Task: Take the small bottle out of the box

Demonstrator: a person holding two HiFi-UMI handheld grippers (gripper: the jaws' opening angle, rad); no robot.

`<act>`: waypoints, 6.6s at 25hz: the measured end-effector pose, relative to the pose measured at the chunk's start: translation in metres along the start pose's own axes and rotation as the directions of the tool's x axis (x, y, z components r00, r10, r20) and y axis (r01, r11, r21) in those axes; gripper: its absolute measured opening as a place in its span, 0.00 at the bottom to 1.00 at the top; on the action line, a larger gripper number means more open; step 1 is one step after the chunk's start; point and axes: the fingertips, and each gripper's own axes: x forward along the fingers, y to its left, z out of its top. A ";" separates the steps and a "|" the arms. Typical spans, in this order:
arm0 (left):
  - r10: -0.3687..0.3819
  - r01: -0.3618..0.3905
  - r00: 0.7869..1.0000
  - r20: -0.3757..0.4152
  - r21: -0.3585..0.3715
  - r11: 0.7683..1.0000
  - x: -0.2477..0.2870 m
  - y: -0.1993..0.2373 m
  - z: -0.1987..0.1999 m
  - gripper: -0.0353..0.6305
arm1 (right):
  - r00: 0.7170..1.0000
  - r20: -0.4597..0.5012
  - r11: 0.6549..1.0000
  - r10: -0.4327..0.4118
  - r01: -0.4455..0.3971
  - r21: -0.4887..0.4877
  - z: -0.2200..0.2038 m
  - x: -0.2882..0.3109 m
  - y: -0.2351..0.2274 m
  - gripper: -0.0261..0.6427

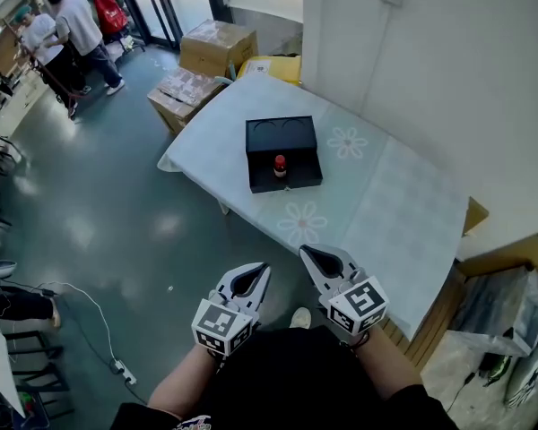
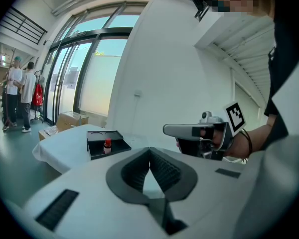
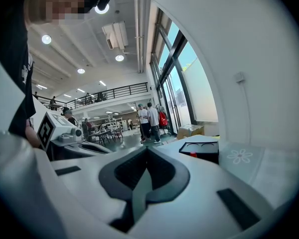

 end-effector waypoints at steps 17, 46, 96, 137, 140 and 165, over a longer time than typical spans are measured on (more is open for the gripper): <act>0.039 -0.039 0.999 0.000 -0.011 0.999 0.022 0.018 0.017 0.09 | 0.999 0.010 0.999 0.040 -0.040 -0.018 0.017 0.040 -0.038 0.07; -0.223 0.225 0.974 -0.043 0.058 0.973 0.102 0.184 0.045 0.09 | 0.956 -0.103 0.961 -0.275 0.277 0.006 -0.019 0.204 -0.151 0.07; -0.310 0.311 0.939 -0.150 -0.019 0.950 0.130 0.247 -0.002 0.09 | 0.859 -0.265 0.898 -0.438 0.434 -0.076 -0.101 0.270 -0.223 0.28; -0.134 0.135 0.991 -0.028 0.033 0.990 0.094 0.034 0.015 0.09 | 0.951 -0.167 0.962 -0.259 0.240 -0.129 -0.039 0.022 -0.129 0.28; -0.098 0.099 0.995 -0.025 0.038 0.994 0.088 0.024 0.013 0.09 | 0.957 -0.172 0.969 -0.233 0.214 -0.124 -0.044 0.006 -0.121 0.28; -0.171 0.174 0.983 -0.069 0.048 0.984 0.034 0.024 0.001 0.09 | 0.956 -0.163 0.970 -0.243 0.239 -0.045 -0.051 0.002 -0.035 0.28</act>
